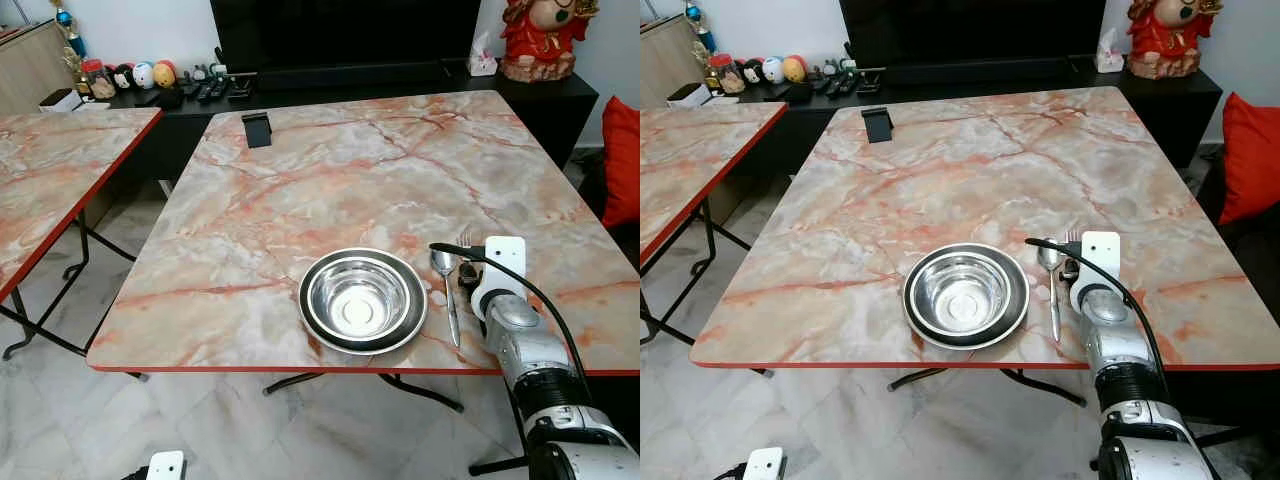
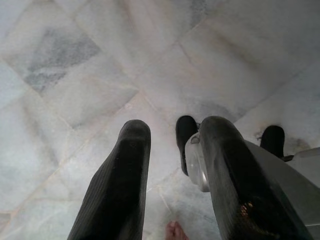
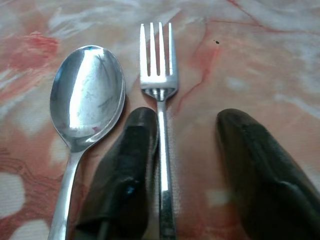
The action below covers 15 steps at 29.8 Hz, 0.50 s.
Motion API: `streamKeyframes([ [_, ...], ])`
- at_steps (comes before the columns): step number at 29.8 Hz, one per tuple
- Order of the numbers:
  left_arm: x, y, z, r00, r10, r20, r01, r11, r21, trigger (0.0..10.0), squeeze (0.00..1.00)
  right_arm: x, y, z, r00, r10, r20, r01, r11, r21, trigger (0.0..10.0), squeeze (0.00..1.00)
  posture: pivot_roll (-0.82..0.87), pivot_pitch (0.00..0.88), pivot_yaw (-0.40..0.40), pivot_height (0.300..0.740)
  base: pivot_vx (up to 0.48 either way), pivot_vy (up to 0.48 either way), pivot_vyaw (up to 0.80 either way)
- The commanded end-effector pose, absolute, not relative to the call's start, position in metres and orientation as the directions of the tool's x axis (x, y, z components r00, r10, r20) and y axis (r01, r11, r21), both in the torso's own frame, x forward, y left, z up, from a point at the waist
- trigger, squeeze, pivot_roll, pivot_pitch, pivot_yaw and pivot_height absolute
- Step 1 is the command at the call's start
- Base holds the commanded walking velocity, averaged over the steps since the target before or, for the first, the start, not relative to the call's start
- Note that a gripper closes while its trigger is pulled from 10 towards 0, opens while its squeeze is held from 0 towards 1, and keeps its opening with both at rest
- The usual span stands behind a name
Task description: Setting the table
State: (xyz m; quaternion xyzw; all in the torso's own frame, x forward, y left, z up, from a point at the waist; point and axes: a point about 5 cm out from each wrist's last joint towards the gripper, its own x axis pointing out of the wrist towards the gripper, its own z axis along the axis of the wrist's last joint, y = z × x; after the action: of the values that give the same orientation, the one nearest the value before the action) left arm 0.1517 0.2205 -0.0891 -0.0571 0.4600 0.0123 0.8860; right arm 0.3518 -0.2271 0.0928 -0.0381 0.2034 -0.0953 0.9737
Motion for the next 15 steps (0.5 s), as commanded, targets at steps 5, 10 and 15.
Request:
streamKeyframes([
  [5, 0.1517, 0.2253, -0.088, 0.579, -0.028, -0.815, -0.074, 0.993, -0.087, 10.0, 0.0, 0.3539, -0.219, 0.0908, 0.895, -0.176, -0.41, 0.144, 0.984, -0.11, 10.0, 0.0, -0.09, 0.0, 0.125, 0.74, 0.0, 0.0, 0.0],
  [10, 0.1538, 0.2238, -0.0876, 0.581, -0.031, -0.813, -0.072, 0.993, -0.09, 10.0, 0.0, 0.3532, -0.2203, 0.09, 0.892, -0.181, -0.413, 0.147, 0.983, -0.113, 10.0, 0.0, -0.09, 0.0, 0.125, 0.74, 0.0, 0.0, 0.0],
  [15, 0.1581, 0.2186, -0.0873, 0.581, -0.035, -0.813, -0.069, 0.993, -0.092, 10.0, 0.0, 0.3516, -0.2249, 0.0892, 0.885, -0.208, -0.416, 0.17, 0.977, -0.127, 10.0, 0.0, -0.09, 0.0, 0.125, 0.74, 0.0, 0.0, 0.0],
])
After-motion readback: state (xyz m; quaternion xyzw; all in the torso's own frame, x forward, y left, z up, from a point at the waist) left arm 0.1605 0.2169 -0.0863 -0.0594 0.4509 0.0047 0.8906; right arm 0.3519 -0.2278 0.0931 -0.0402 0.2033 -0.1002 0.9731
